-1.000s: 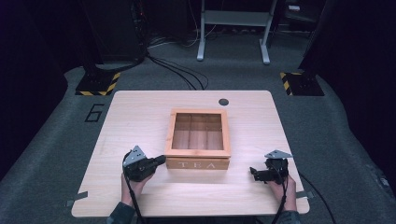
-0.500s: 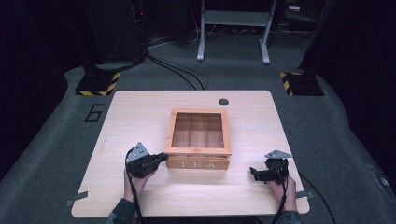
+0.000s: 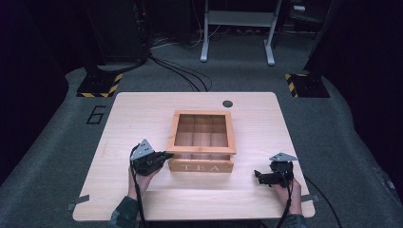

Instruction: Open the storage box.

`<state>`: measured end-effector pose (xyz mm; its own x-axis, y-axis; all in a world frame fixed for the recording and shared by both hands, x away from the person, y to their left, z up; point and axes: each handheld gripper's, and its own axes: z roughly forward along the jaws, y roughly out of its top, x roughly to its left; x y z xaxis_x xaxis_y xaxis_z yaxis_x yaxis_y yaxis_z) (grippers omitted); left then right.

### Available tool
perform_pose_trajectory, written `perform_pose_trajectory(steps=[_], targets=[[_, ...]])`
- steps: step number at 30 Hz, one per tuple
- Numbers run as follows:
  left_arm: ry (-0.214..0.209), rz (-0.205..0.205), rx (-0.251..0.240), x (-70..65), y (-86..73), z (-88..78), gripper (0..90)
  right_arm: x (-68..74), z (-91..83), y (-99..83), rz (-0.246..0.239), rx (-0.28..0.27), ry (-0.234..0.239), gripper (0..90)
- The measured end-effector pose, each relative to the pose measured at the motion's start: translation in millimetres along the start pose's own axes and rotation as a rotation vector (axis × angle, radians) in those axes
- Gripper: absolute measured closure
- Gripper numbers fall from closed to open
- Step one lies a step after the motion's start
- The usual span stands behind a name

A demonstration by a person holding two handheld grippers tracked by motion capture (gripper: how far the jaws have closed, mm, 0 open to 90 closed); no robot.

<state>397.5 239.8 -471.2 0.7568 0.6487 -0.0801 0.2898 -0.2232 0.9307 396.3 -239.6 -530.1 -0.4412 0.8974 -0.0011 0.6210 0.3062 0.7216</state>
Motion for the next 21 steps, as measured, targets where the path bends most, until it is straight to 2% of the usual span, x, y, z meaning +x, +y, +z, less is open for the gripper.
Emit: perform_pose_trajectory(steps=[4,6,8,21], targets=[[0.004,-0.003,-0.013,0.3,5.9,0.7,86.3,0.2,0.6,0.1,0.000,-0.006,-0.002,0.0],[0.011,0.008,-0.018,1.4,9.5,0.9,86.4,0.2,0.5,0.1,0.001,-0.005,-0.001,0.0],[0.015,0.006,-0.017,3.4,14.1,2.3,86.4,-0.2,-0.2,0.5,-0.005,0.009,0.001,0.0],[0.023,-0.006,-0.020,13.3,23.0,14.4,86.5,-0.4,-0.3,0.5,-0.006,0.008,0.001,0.0]])
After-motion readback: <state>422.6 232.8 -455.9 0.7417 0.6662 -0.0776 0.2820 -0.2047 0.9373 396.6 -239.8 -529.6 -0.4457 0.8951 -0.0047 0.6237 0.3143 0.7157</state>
